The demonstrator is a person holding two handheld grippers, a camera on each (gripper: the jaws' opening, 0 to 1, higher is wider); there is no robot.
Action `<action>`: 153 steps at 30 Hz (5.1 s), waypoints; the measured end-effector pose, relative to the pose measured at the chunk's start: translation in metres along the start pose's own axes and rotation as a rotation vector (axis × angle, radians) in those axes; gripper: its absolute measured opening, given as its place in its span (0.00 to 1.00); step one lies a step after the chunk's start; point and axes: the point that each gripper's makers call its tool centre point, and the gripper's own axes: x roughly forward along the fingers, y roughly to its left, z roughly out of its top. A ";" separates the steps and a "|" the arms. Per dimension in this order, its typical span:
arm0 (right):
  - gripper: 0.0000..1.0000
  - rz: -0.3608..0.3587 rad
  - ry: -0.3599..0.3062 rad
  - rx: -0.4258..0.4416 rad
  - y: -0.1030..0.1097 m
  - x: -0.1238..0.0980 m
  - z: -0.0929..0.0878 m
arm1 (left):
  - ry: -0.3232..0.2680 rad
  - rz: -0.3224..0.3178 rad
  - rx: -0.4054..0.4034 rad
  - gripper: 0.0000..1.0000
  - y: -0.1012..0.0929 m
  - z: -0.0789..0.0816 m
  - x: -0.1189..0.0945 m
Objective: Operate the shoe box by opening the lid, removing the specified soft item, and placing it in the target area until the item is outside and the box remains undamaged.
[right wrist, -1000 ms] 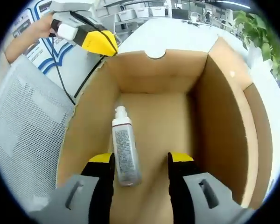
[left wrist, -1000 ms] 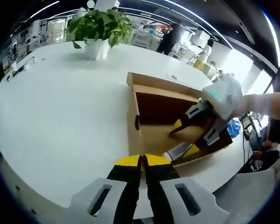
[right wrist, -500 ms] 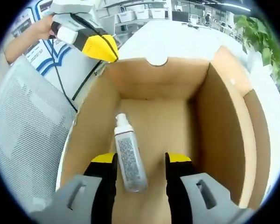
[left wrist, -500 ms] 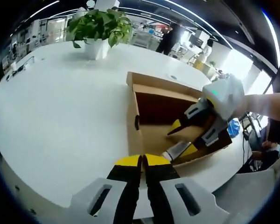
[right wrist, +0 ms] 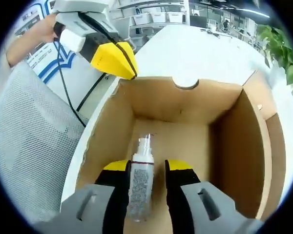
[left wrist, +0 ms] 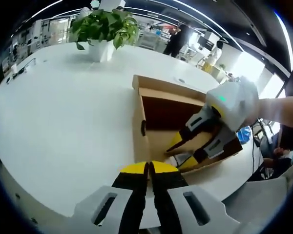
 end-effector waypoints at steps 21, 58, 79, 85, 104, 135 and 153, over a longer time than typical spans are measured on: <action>0.19 -0.065 0.065 0.191 -0.009 0.016 0.010 | -0.002 -0.006 -0.012 0.00 0.001 0.000 0.001; 0.15 -0.345 -0.177 0.382 -0.039 -0.107 -0.003 | -0.035 -0.056 0.165 0.12 -0.053 0.024 0.004; 0.15 -0.529 -0.402 0.545 -0.037 -0.204 -0.022 | -0.026 -0.205 0.328 0.31 -0.144 0.035 0.035; 0.15 -0.578 -0.457 0.570 -0.034 -0.228 -0.023 | -0.035 -0.253 0.342 0.34 -0.168 0.039 0.043; 0.15 -0.729 -0.661 0.693 -0.028 -0.287 -0.027 | -0.058 -0.375 0.405 0.41 -0.231 0.049 0.061; 0.15 -0.793 -0.849 0.830 -0.017 -0.297 -0.027 | -0.121 -0.425 0.309 0.24 -0.263 0.067 0.071; 0.15 -0.765 -0.934 0.949 -0.003 -0.303 -0.046 | -0.127 -0.420 0.469 0.23 -0.261 0.062 0.069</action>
